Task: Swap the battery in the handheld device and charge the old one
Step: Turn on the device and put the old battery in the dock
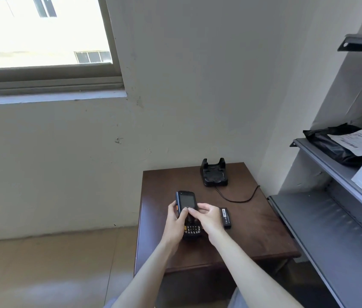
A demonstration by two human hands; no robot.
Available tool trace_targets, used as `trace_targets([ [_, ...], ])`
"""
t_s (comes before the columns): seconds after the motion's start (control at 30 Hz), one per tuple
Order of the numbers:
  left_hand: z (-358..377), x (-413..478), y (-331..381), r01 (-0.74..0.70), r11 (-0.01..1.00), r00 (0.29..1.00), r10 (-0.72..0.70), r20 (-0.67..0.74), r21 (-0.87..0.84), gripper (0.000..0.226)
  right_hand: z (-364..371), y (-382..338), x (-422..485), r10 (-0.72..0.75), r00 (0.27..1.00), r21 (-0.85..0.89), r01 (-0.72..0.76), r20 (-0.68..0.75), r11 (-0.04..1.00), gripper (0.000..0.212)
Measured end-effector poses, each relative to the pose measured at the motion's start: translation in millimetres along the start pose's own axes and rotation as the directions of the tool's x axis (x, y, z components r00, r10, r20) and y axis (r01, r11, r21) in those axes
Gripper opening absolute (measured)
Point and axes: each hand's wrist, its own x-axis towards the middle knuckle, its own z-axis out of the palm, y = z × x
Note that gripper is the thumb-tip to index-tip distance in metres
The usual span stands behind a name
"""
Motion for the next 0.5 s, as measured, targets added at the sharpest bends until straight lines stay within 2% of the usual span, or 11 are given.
trace_targets([
  [0.07,-2.1,1.6,-2.4,-0.017,0.997,1.000,0.017,-0.009,0.077,0.039,-3.7,3.4,2.2,-0.042,0.999,-0.058,0.040,-0.032,0.998,0.019],
  [0.17,-3.0,5.2,-4.7,-0.062,0.969,0.990,0.091,-0.111,0.241,0.038,-8.2,6.5,3.6,-0.096,0.992,-0.154,0.082,-0.081,0.985,0.035],
  [0.23,-1.9,3.3,-4.4,-0.081,0.945,0.975,0.141,-0.171,0.316,0.038,-9.6,6.0,2.9,-0.132,0.987,-0.220,0.108,-0.095,0.969,0.030],
  [0.5,3.5,5.6,-12.8,-0.088,0.911,0.957,0.189,-0.219,0.403,0.031,-12.2,8.0,0.4,-0.185,0.968,-0.332,0.120,-0.172,0.936,0.031],
])
